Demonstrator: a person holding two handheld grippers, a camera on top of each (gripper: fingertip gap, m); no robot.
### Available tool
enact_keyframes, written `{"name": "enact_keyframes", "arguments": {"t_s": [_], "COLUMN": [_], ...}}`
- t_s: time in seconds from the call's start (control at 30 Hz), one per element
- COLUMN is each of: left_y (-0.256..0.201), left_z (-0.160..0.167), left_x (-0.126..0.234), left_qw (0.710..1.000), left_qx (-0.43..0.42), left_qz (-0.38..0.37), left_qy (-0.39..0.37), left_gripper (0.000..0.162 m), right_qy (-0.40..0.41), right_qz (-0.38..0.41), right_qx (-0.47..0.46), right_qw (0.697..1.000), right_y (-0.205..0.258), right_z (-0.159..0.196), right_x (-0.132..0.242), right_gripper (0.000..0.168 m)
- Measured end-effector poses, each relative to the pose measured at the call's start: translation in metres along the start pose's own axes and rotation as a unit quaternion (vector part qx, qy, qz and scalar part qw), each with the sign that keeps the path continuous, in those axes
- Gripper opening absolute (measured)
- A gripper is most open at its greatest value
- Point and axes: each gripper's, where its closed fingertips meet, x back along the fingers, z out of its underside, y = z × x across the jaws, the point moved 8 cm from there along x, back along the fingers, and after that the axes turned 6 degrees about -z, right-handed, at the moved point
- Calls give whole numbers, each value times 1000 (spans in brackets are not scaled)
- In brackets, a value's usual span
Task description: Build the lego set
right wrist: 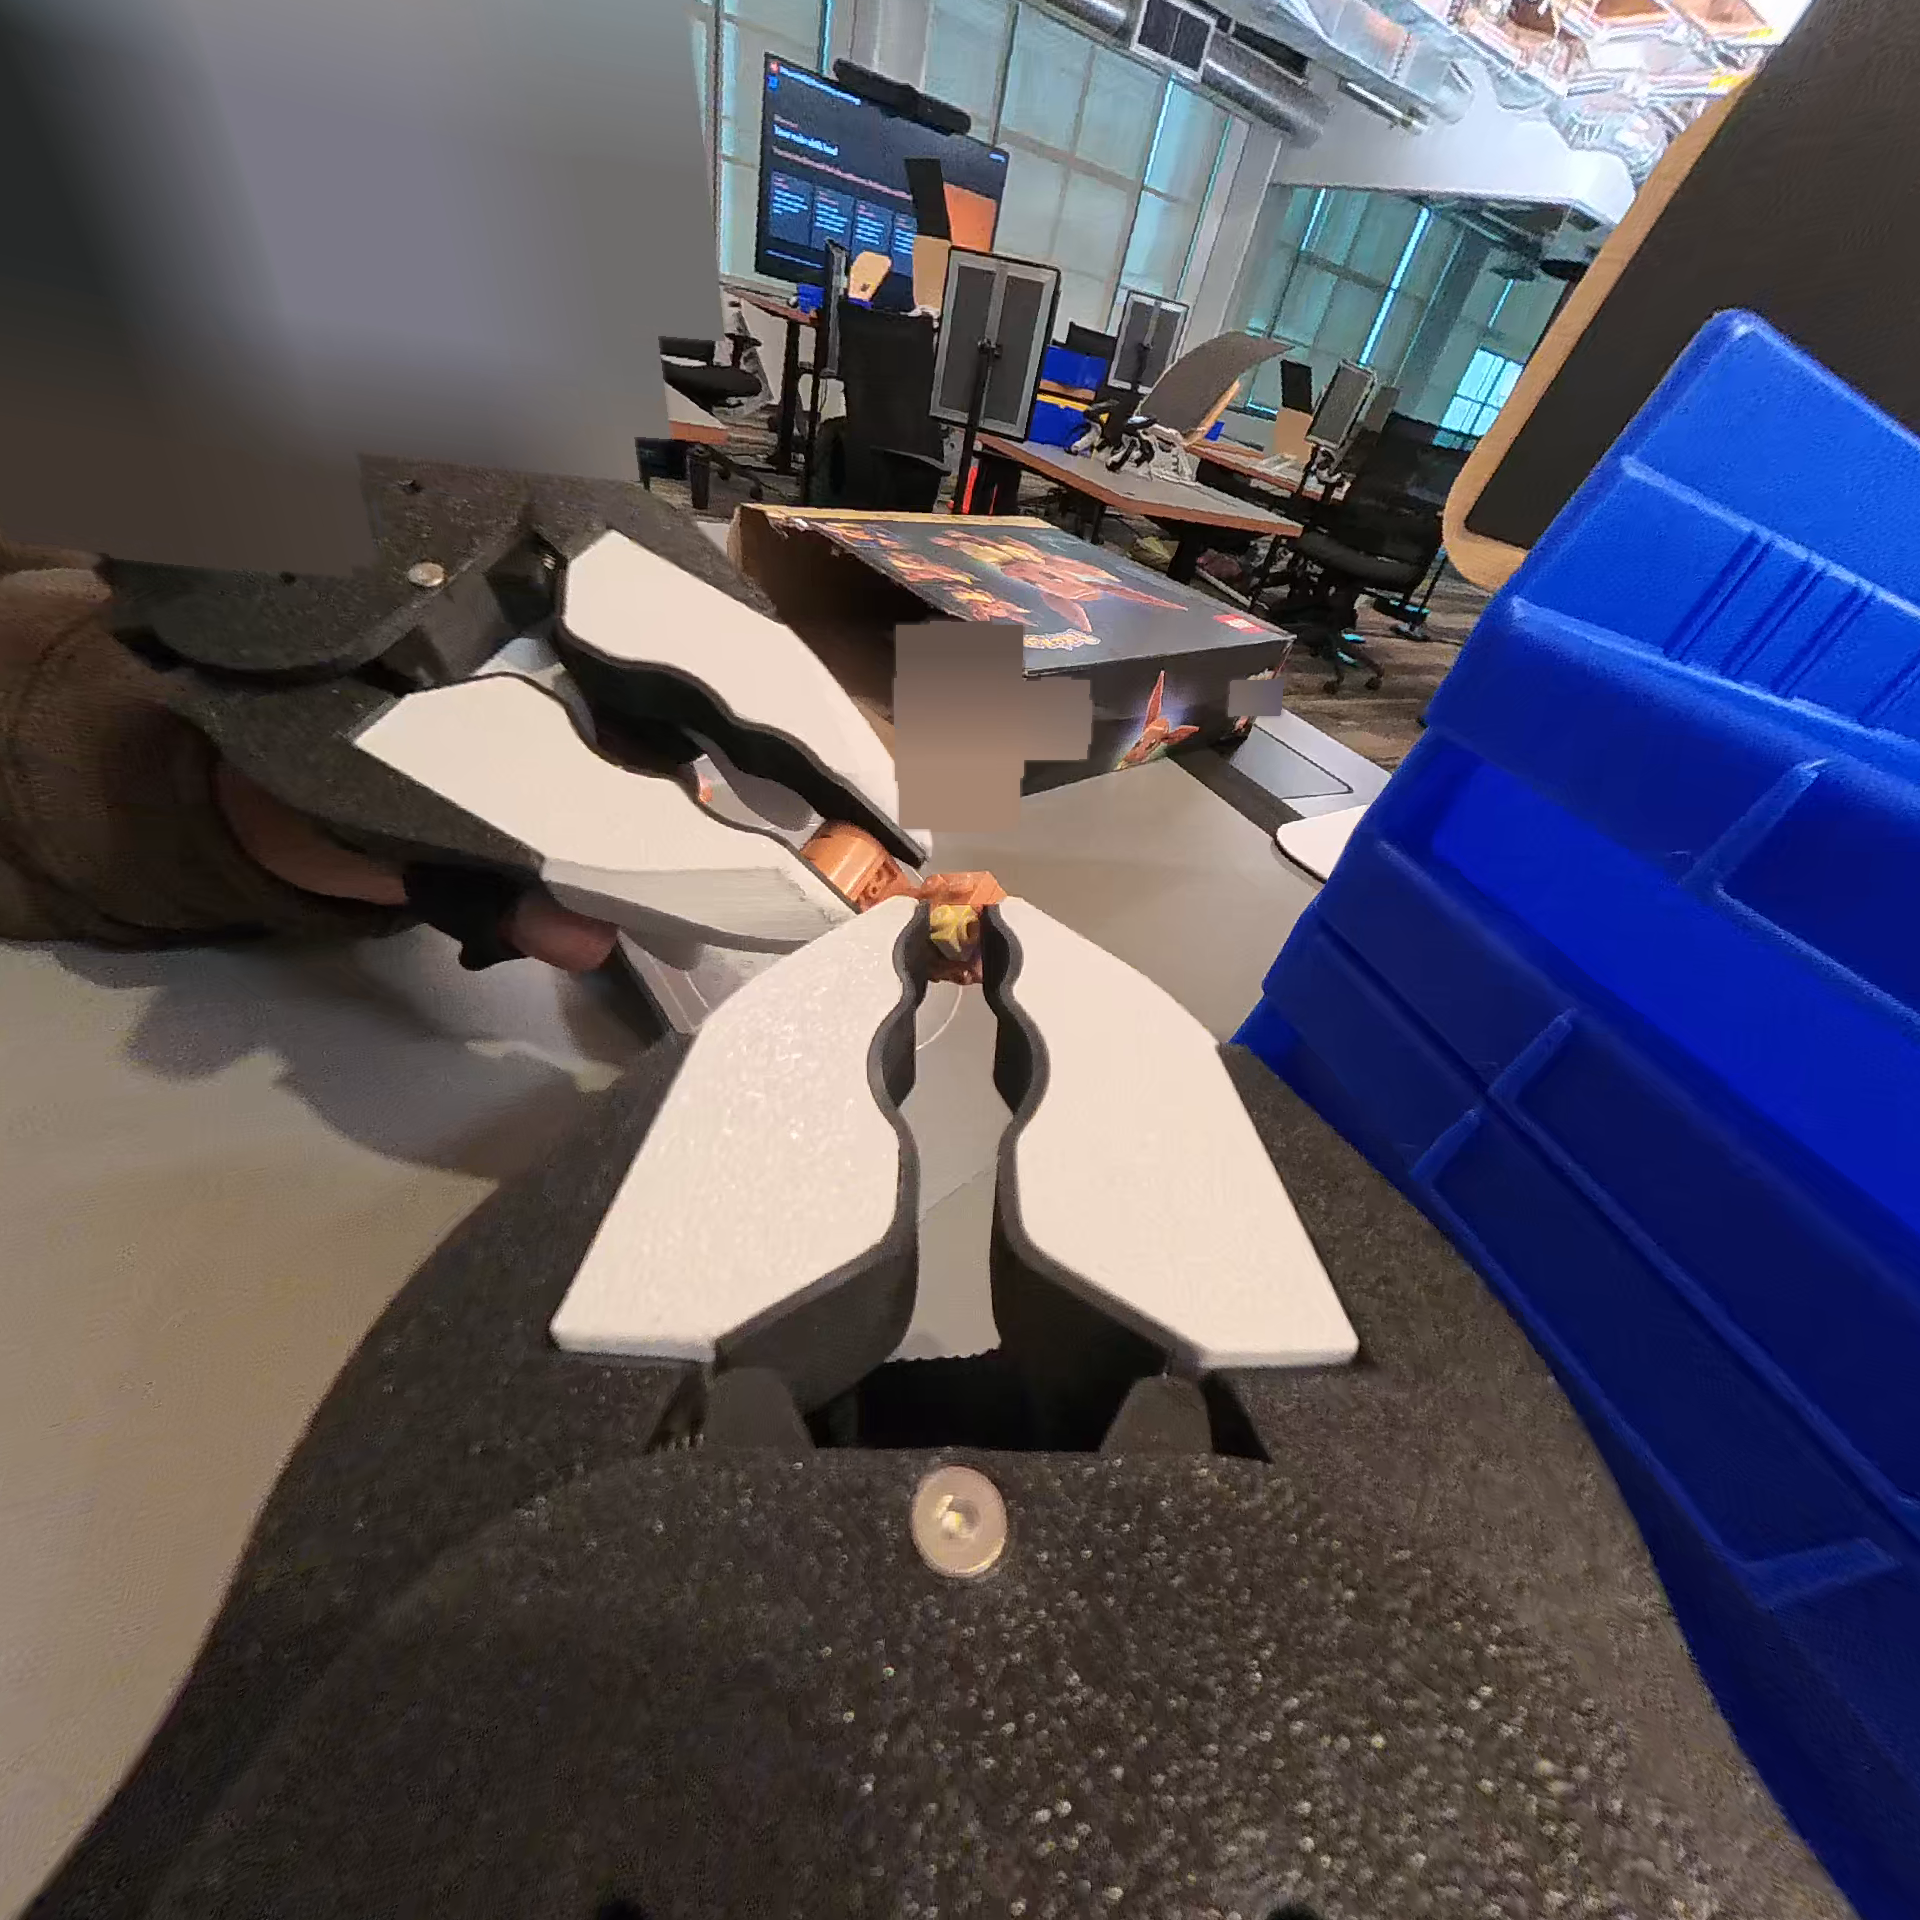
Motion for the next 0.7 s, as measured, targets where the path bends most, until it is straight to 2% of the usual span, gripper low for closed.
{"name": "enact_keyframes", "arguments": {"t_s": [0.07,0.13,0.3,0.43,0.7], "left_y": [0,0,-2,-5,-12], "left_z": [0,0,1,-1,-1], "left_x": [0,-1,-2,-1,1], "left_qw": [1000,1000,999,997,981], "left_qx": [-1,-2,-18,-53,-166], "left_qz": [8,16,36,63,97], "left_qy": [1,2,7,4,16], "left_gripper": [17,17,17,17,17], "right_qy": [4,12,86,114,130], "right_qz": [-7,-15,13,4,4], "right_qx": [28,68,194,253,308], "right_qw": [1000,997,977,961,942], "right_y": [0,3,7,14,19], "right_z": [-1,-1,4,8,10], "right_x": [2,3,4,3,4], "right_gripper": [10,18,34,34,31]}}
